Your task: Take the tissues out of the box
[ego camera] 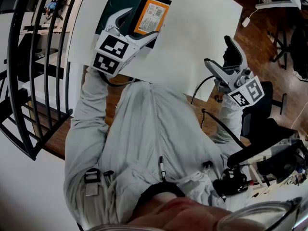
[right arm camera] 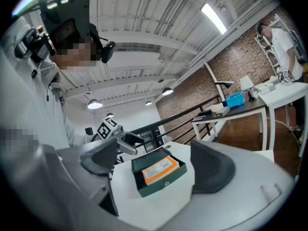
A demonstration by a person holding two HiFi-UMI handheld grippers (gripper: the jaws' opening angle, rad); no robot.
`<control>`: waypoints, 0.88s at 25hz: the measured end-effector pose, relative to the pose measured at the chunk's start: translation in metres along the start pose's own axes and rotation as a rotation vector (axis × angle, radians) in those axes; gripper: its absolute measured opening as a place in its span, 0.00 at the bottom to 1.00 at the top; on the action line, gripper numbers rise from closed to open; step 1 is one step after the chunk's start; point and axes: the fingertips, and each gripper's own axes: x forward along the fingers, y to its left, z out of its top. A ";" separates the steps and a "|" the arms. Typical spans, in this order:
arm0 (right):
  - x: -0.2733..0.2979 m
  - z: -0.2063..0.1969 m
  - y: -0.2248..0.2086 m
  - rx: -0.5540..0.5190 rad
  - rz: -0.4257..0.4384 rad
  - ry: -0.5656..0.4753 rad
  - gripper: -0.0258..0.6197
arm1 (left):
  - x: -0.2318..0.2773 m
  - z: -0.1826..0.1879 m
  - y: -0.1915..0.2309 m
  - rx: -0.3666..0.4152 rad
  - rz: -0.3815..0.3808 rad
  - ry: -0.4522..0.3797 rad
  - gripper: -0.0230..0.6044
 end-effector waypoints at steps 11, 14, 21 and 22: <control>-0.011 -0.014 -0.013 0.061 -0.010 0.004 0.77 | 0.102 -0.078 0.025 -0.042 0.071 0.448 0.74; -0.011 -0.021 -0.006 0.074 0.002 0.001 0.77 | 0.103 -0.097 0.034 -0.058 0.117 0.499 0.74; -0.008 -0.031 -0.013 0.113 0.032 -0.006 0.77 | 0.105 -0.108 0.032 -0.165 0.089 0.537 0.74; -0.008 -0.033 -0.013 0.118 0.038 -0.005 0.77 | 0.101 -0.108 0.032 -0.176 0.095 0.546 0.74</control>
